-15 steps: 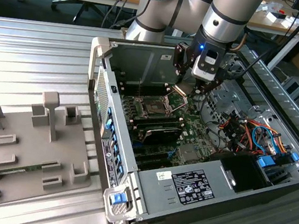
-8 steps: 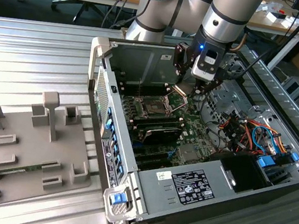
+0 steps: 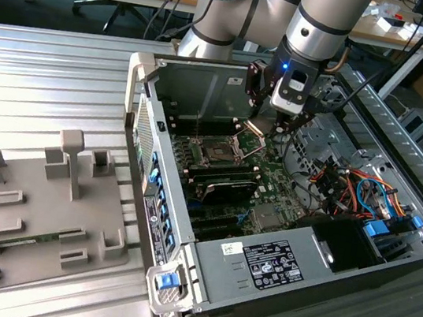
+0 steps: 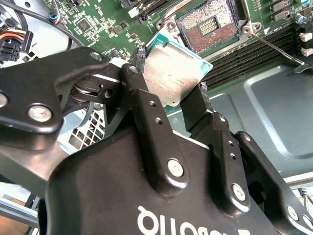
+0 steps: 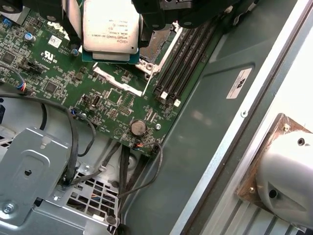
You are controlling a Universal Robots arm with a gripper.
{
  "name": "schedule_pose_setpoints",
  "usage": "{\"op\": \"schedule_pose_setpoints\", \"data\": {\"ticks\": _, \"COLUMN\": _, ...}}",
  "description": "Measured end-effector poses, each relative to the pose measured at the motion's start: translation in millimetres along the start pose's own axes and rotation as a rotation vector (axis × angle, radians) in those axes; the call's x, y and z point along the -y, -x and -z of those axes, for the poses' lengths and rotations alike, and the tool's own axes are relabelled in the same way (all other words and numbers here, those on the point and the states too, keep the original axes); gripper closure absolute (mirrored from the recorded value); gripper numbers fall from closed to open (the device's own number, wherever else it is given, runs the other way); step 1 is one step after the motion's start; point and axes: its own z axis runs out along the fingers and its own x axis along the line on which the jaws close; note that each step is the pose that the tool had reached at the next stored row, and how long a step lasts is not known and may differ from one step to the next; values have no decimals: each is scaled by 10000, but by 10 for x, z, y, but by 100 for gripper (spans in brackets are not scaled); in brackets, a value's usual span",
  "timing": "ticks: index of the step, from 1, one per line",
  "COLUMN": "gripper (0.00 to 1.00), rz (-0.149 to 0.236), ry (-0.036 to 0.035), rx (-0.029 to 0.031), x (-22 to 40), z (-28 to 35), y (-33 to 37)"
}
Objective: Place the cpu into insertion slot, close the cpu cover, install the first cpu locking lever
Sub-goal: 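Place the cpu into insertion slot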
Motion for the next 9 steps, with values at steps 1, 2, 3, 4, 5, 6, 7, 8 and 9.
{"op": "schedule_pose_setpoints", "data": {"ticks": 1, "gripper": 45, "rz": -16, "ry": 1, "rx": 1, "x": 0, "z": 0, "y": 0}}
{"op": "schedule_pose_setpoints", "data": {"ticks": 2, "gripper": 45, "rz": -26, "ry": 0, "rx": 2, "x": 0, "z": 0, "y": 0}}
{"op": "schedule_pose_setpoints", "data": {"ticks": 3, "gripper": 45, "rz": -35, "ry": 1, "rx": 2, "x": 0, "z": -1, "y": 0}}
{"op": "schedule_pose_setpoints", "data": {"ticks": 4, "gripper": 45, "rz": -48, "ry": 1, "rx": 4, "x": 0, "z": -1, "y": 0}}
{"op": "schedule_pose_setpoints", "data": {"ticks": 5, "gripper": 45, "rz": -62, "ry": 1, "rx": 5, "x": 0, "z": -1, "y": 0}}
{"op": "schedule_pose_setpoints", "data": {"ticks": 6, "gripper": 45, "rz": -83, "ry": 1, "rx": 7, "x": 0, "z": -1, "y": 0}}
{"op": "schedule_pose_setpoints", "data": {"ticks": 7, "gripper": 45, "rz": -98, "ry": 1, "rx": 8, "x": 0, "z": -2, "y": 0}}
{"op": "schedule_pose_setpoints", "data": {"ticks": 8, "gripper": 45, "rz": -114, "ry": 1, "rx": 9, "x": 0, "z": -2, "y": 0}}
{"op": "schedule_pose_setpoints", "data": {"ticks": 9, "gripper": 45, "rz": -129, "ry": 2, "rx": 10, "x": 0, "z": -2, "y": 0}}
